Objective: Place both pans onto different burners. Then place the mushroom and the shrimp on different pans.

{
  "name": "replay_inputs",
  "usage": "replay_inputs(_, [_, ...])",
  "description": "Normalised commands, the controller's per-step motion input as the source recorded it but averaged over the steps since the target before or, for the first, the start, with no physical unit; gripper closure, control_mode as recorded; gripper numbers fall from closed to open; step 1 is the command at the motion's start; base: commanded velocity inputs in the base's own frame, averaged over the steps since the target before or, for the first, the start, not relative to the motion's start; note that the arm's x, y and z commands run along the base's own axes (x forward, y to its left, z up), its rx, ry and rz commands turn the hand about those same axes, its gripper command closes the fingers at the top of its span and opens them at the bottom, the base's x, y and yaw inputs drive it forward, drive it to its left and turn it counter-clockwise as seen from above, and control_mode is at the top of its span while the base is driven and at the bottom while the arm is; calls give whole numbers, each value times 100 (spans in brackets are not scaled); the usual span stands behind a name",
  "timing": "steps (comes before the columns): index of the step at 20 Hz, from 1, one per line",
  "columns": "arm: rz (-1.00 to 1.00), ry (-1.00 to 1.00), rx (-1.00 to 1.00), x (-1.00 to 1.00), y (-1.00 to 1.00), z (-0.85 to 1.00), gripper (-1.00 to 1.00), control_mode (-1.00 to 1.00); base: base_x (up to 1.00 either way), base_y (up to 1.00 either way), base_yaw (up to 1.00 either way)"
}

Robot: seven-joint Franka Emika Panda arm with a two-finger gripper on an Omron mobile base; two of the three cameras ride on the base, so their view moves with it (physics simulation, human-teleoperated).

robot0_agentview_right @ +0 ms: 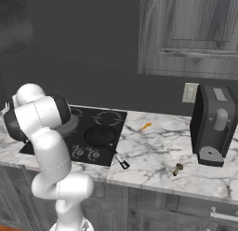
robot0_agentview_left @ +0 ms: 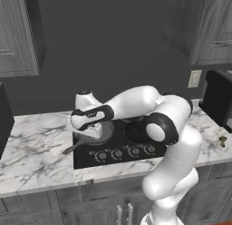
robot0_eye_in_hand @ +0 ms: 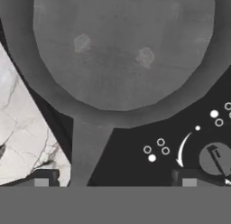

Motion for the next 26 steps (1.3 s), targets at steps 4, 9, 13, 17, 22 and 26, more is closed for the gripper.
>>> replay_inputs(4, [5,0,0,0,-54,17,-100,-100,0,0,0])
replay_inputs(9, [7,-1,0,0,-52,1,-100,-100,0,0,0])
replay_inputs(13, [7,-5,0,0,-59,7,-100,-100,0,0,0])
replay_inputs(17, [8,-2,0,0,-57,7,-100,-100,0,0,0])
replay_inputs(22, [8,0,0,0,-53,17,-100,-100,0,0,0])
replay_inputs(26, [7,0,0,0,-49,21,-100,-100,0,0,0])
